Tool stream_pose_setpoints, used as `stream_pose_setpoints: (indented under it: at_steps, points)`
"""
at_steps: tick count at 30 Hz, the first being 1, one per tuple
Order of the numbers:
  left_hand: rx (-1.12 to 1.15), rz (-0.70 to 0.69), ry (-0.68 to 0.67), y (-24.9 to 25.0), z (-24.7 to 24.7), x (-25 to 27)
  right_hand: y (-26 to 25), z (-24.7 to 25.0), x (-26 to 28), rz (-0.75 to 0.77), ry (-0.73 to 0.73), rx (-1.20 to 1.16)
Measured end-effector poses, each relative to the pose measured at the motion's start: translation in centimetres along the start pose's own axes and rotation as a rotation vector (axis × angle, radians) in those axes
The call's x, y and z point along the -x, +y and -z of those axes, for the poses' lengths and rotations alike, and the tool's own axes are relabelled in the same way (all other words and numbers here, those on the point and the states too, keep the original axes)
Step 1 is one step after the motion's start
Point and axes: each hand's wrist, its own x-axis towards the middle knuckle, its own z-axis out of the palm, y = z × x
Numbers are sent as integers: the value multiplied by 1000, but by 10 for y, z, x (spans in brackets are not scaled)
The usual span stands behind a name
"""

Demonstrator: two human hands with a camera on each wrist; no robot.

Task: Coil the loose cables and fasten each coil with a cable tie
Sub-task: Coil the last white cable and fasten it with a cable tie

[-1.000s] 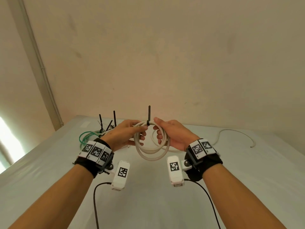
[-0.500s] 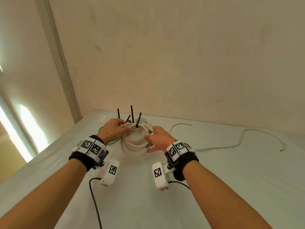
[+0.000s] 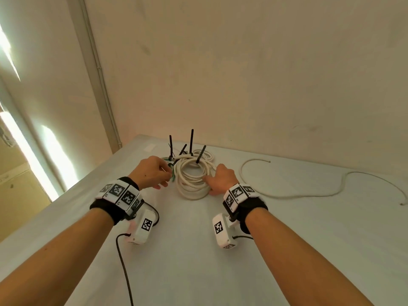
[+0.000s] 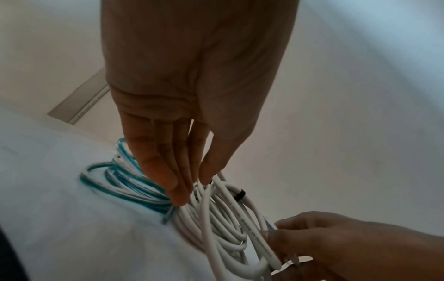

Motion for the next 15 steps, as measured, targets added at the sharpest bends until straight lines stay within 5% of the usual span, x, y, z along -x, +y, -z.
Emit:
stream_pose_setpoints:
  at_steps: [6,10,15]
  points:
    - [-283,-31,-198,-5,2,14,11,12,9,11,-44,-169]
    - [-190,-151,-154,16,-19,18,40,38,13,72,200,154]
    - [-83,-264,-148,53,-51,21,97,60,30,-66,143,600]
